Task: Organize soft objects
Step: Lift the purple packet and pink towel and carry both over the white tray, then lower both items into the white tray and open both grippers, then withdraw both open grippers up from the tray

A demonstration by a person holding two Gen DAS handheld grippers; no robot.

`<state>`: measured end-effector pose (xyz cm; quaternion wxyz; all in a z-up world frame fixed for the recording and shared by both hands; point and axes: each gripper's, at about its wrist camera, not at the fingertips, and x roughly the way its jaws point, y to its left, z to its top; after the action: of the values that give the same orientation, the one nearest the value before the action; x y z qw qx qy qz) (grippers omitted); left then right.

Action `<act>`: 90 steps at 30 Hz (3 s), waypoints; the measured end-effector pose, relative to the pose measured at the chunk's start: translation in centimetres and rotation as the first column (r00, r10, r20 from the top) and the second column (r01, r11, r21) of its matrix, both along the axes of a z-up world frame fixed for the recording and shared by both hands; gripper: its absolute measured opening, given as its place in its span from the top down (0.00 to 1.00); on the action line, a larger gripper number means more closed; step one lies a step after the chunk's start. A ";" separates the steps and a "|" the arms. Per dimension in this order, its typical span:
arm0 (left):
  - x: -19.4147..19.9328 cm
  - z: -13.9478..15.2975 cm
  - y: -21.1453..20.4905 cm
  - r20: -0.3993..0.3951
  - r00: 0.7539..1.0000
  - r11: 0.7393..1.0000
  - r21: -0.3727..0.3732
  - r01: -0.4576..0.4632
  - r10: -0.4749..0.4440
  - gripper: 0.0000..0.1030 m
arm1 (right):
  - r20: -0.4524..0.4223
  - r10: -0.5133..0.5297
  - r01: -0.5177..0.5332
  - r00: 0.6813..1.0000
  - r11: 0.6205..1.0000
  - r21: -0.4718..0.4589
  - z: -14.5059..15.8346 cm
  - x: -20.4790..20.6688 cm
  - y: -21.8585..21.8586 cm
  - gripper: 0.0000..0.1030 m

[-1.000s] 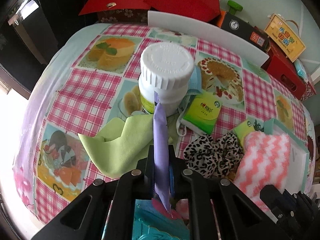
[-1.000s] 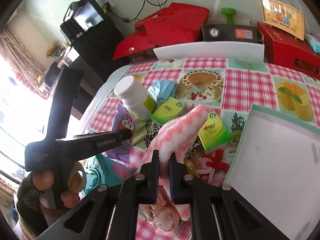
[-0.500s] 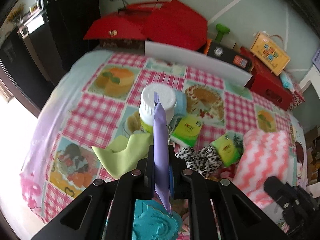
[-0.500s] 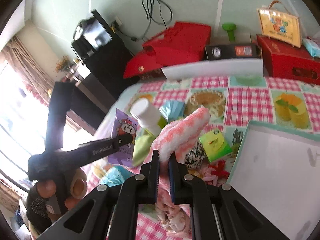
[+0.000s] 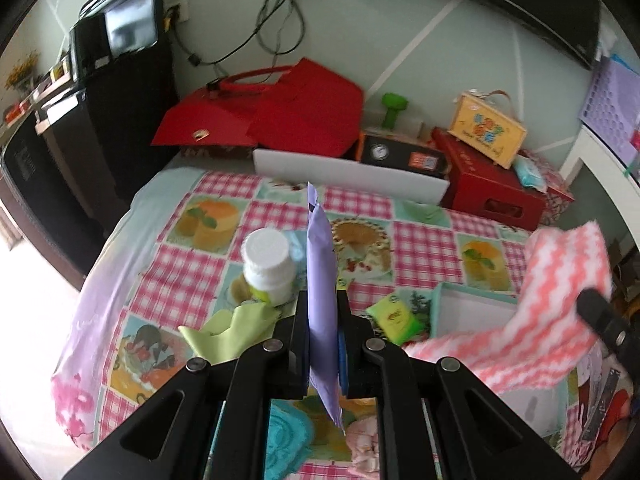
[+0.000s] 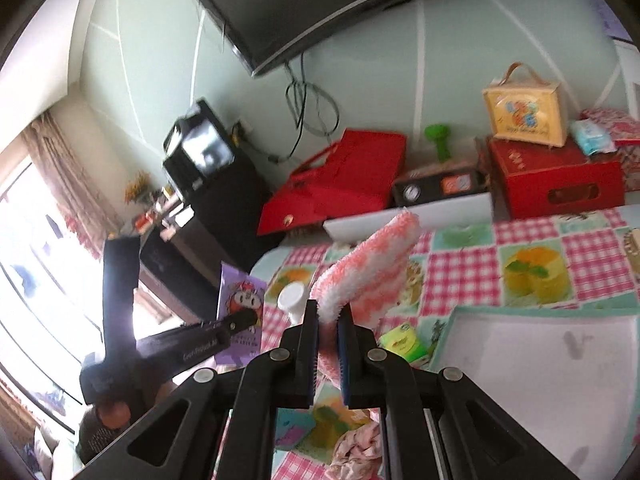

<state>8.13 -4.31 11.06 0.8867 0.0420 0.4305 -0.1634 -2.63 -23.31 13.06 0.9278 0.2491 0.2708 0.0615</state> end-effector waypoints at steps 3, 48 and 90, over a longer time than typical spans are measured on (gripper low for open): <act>-0.8 0.2 -1.4 0.017 0.999 0.999 0.010 0.035 -0.035 0.90 | 0.034 -0.068 0.068 0.997 0.998 -0.002 1.0 -1.6 -1.9 0.92; -3.6 -12.5 -19.4 -0.211 0.912 0.920 0.100 0.379 -0.353 0.89 | -0.399 -0.475 0.494 0.784 0.867 -0.060 -9.8 -5.0 -16.8 0.88; -0.9 -12.5 -15.8 -0.288 0.932 0.970 0.028 0.240 -0.222 0.26 | -0.594 -0.459 0.307 0.661 0.887 -0.344 -14.7 -0.7 -13.3 0.00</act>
<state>7.22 -20.15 -1.40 0.7889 0.0962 0.5495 -0.2576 -3.30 -36.62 -1.64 0.7838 0.2045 0.5266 -0.2578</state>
